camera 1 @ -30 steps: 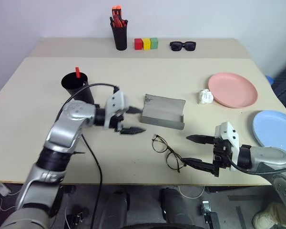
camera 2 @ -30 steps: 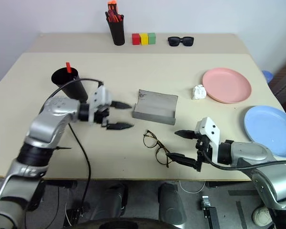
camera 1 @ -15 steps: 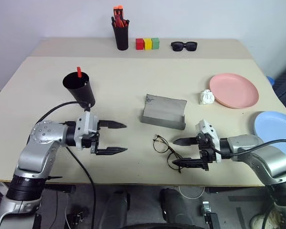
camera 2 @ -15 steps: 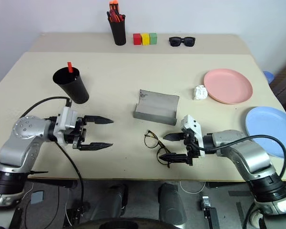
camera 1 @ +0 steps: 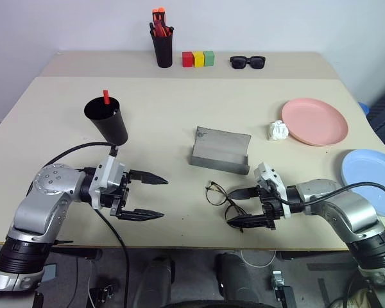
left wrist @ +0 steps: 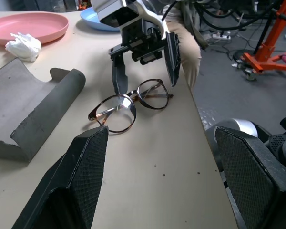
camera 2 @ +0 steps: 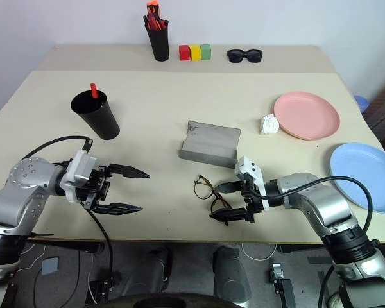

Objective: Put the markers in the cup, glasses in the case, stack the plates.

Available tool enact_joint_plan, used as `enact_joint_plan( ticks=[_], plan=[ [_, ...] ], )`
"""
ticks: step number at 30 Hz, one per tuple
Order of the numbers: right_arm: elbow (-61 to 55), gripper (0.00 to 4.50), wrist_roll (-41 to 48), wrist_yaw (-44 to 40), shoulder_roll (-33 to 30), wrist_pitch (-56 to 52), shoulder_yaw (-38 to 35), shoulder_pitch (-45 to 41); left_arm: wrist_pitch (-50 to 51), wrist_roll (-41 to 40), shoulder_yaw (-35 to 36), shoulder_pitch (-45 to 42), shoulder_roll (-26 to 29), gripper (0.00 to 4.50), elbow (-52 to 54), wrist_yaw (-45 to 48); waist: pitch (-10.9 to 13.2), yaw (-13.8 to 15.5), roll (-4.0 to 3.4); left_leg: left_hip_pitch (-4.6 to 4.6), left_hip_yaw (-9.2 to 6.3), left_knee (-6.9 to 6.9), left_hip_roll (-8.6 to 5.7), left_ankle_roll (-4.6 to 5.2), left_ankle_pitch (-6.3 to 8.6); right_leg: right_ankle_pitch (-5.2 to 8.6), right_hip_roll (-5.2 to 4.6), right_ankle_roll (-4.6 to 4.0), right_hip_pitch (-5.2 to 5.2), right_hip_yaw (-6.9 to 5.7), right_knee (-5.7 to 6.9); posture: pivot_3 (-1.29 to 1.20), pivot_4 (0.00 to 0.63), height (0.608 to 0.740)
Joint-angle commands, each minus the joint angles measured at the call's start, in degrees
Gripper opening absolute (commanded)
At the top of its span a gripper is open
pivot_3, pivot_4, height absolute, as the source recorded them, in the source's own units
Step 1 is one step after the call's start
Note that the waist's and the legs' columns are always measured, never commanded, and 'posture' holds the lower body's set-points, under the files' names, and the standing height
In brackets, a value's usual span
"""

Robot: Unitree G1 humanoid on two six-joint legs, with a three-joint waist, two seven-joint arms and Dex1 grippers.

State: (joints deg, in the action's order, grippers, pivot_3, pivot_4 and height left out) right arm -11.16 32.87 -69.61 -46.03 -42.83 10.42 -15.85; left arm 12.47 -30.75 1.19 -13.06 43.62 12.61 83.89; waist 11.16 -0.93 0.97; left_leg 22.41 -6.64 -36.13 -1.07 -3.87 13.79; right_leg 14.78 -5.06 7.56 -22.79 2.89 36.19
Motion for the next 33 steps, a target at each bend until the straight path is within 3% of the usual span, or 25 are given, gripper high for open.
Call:
enact_joint_plan(
  ticks=[1, 23, 26, 32, 33],
  plan=[
    [-2.5, 4.5, 1.2, -1.3, -1.0, -1.1, -0.7, -1.0, -0.1, -1.0, -0.2, -0.3, 0.1, 3.64, 1.4, -0.1, 0.0, 0.0, 0.0, 0.0, 0.0, 0.0, 0.0, 0.0, 0.0, 0.0, 0.0, 0.0, 0.0, 0.0, 0.0, 0.0, 0.15, 0.74],
    [-1.2, 4.5, -0.5, -1.7, 2.8, -4.2, 5.0, -5.2, 1.4, -1.6, 0.7, 1.7, 0.5, 3.64, 4.2, -3.3, 0.0, -0.1, 0.0, 0.0, 0.0, 0.03, 0.0, 0.0, 0.0, 0.01, 0.0, -0.01, -0.03, 0.0, -0.01, 0.0, 0.15, 0.74],
    [-0.6, 3.6, -0.8, -1.8, 3.6, -4.1, 5.7, -5.7, 1.7, -1.7, 1.1, 2.4, 0.6, 3.68, 5.0, -4.2, 0.0, -0.1, -0.01, 0.01, 0.0, 0.02, 0.0, 0.0, 0.0, 0.01, 0.0, -0.01, -0.03, 0.0, -0.01, 0.0, 0.15, 0.74],
    [0.5, 0.41, -1.6, -2.4, 4.4, -3.7, 6.6, -6.9, 1.8, -2.2, 1.8, 3.7, 1.1, 3.68, 6.0, -5.5, 0.0, -0.1, -0.01, 0.01, 0.0, 0.03, 0.0, 0.0, 0.0, 0.01, 0.0, -0.01, -0.03, 0.0, -0.02, 0.0, 0.15, 0.74],
    [0.6, 0.06, -1.7, -2.5, 4.4, -3.7, 6.6, -7.0, 1.8, -2.2, 1.8, 3.8, 1.2, 3.68, 6.1, -5.7, 0.0, -0.1, -0.01, 0.01, 0.0, 0.02, 0.0, 0.0, 0.0, 0.01, 0.0, -0.01, -0.03, 0.0, -0.02, 0.0, 0.15, 0.74]
  ],
)
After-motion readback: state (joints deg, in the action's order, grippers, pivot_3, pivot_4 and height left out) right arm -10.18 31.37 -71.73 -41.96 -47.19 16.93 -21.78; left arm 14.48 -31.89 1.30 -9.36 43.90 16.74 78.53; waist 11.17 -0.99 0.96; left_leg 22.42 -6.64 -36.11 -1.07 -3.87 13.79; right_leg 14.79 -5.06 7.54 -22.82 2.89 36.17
